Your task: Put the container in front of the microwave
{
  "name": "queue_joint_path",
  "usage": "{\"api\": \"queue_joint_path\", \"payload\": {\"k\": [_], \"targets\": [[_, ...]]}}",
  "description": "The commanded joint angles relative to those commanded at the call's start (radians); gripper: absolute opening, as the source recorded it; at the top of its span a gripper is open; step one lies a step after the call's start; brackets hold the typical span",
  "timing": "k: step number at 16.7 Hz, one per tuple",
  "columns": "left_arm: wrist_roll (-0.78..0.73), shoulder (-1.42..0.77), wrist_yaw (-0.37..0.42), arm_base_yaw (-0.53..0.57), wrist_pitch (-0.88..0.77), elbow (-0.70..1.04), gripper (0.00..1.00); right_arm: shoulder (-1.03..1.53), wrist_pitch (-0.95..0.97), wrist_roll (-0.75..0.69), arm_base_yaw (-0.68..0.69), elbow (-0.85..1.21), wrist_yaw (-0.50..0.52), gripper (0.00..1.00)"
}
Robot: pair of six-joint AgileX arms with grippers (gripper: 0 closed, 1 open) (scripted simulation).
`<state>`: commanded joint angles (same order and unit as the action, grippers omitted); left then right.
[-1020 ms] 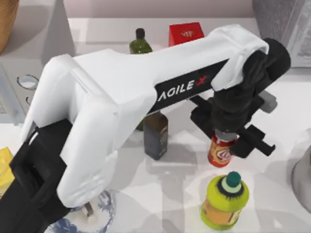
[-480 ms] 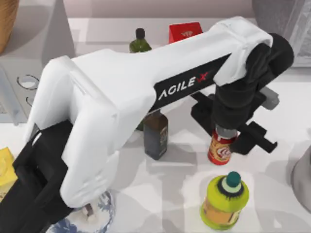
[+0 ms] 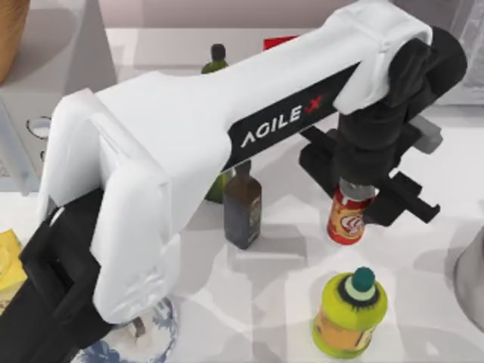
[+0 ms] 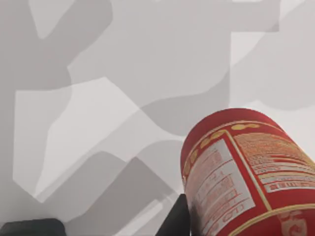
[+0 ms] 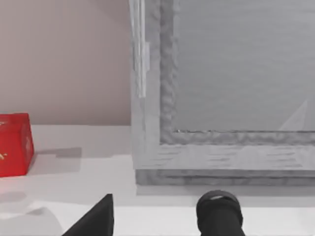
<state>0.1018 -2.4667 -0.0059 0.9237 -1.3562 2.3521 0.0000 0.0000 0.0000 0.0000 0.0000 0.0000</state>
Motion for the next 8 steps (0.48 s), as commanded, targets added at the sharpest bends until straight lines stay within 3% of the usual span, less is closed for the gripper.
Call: {"api": "queue_joint_path", "payload": {"k": [4, 8], "targets": [[-0.045, 0.062, 0.014, -0.042, 0.002, -0.019, 0.00, 0.000, 0.000, 0.000, 0.000, 0.000, 0.000, 1.00], [-0.177, 0.285, 0.051, -0.181, -0.005, -0.112, 0.00, 0.000, 0.000, 0.000, 0.000, 0.000, 0.000, 1.00]]}}
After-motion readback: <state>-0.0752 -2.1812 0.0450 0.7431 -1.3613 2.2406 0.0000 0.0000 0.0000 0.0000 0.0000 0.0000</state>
